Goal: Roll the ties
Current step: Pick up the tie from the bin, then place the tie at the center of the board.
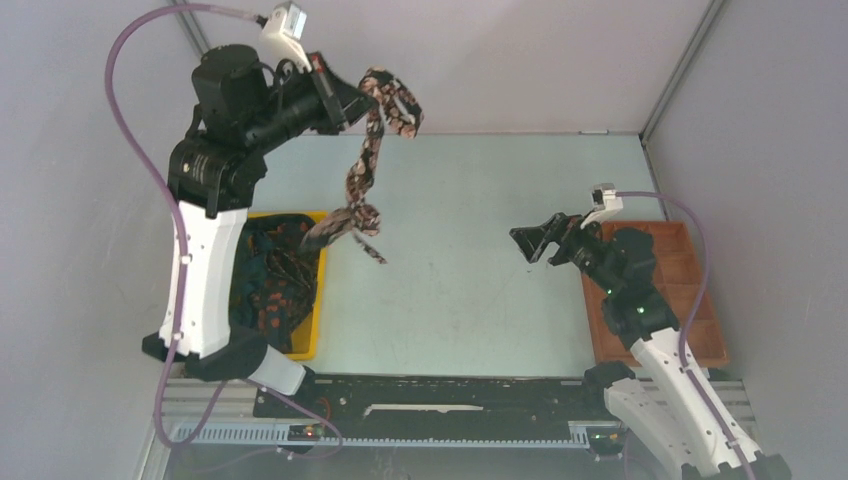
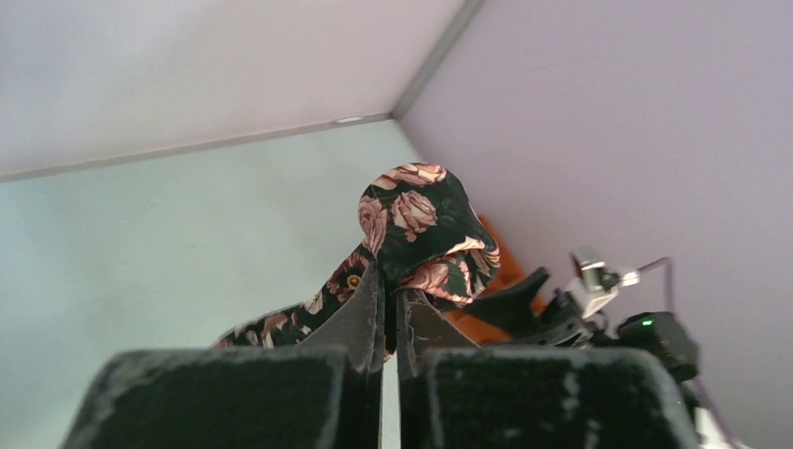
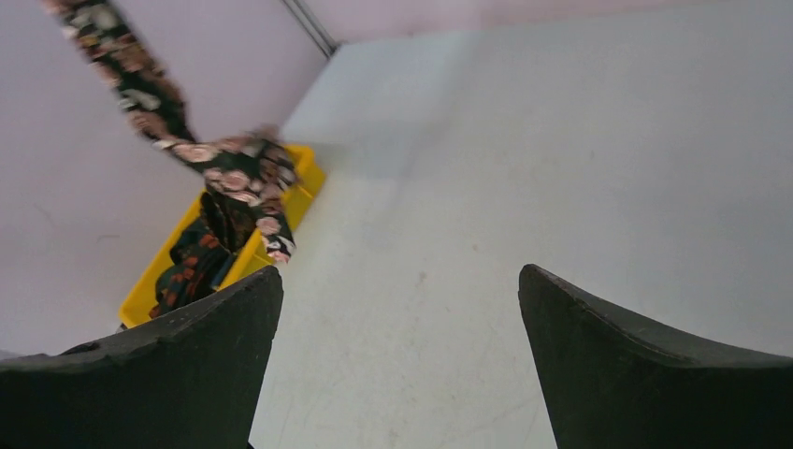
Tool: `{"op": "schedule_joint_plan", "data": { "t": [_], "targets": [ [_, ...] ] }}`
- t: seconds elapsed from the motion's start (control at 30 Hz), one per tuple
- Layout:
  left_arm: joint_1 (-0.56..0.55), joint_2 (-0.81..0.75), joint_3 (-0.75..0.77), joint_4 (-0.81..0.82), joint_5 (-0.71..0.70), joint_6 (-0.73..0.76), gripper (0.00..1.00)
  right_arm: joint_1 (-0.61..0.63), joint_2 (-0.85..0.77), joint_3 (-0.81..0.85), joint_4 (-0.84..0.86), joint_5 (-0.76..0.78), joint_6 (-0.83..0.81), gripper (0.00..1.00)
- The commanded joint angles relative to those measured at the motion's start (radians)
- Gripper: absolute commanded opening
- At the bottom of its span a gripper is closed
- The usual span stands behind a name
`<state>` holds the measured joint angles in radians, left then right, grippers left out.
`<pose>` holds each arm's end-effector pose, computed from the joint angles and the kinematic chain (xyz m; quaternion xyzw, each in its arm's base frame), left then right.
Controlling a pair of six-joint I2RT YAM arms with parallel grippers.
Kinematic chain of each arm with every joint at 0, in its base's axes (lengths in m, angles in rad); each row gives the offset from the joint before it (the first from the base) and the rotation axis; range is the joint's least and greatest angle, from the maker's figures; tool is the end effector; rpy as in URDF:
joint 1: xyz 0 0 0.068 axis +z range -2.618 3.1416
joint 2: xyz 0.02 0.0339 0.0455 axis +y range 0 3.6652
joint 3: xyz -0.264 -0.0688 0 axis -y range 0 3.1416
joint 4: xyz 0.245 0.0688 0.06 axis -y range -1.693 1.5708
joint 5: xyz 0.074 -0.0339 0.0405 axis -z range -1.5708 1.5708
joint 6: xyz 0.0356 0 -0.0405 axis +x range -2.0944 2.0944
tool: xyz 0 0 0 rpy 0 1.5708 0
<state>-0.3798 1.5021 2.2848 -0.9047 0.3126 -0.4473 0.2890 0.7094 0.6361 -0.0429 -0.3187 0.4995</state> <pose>0.2192 -0.0993 0.5791 0.0781 0.7428 -0.3698 0.5526 0.1650 0.0607 0.3149 -0.0274 0.7445 0.3616 0.5605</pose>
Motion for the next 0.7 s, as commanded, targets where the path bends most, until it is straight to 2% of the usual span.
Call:
{"op": "schedule_joint_plan", "data": {
  "t": [0.0, 0.13, 0.2, 0.27, 0.33, 0.4, 0.53, 0.67],
  "targets": [
    [-0.011, 0.116, 0.181, 0.192, 0.224, -0.165, 0.00, 0.005, -0.073, 0.022, 0.150, -0.046, -0.037, 1.00],
    [-0.016, 0.173, 0.170, 0.478, 0.416, -0.382, 0.00, 0.005, -0.109, 0.040, 0.191, -0.080, -0.054, 1.00],
    [-0.027, 0.185, 0.143, 0.524, 0.483, -0.419, 0.00, 0.005, -0.123, 0.042, 0.203, -0.108, -0.062, 1.00],
    [-0.038, 0.151, 0.044, 0.522, 0.508, -0.386, 0.00, 0.007, -0.139, 0.042, 0.190, -0.131, -0.074, 1.00],
    [-0.045, 0.070, -0.145, 0.530, 0.500, -0.322, 0.00, 0.011, -0.153, 0.040, 0.165, -0.145, -0.089, 1.00],
    [-0.047, -0.031, -0.397, 0.591, 0.470, -0.286, 0.00, 0.019, -0.161, 0.032, 0.146, -0.152, -0.101, 1.00],
    [-0.048, -0.190, -0.873, 0.796, 0.453, -0.329, 0.00, 0.055, -0.160, -0.008, 0.123, -0.164, -0.110, 1.00],
    [-0.052, -0.275, -1.206, 0.945, 0.444, -0.377, 0.00, 0.114, -0.145, -0.054, 0.101, -0.136, -0.100, 0.99]
  ]
}}
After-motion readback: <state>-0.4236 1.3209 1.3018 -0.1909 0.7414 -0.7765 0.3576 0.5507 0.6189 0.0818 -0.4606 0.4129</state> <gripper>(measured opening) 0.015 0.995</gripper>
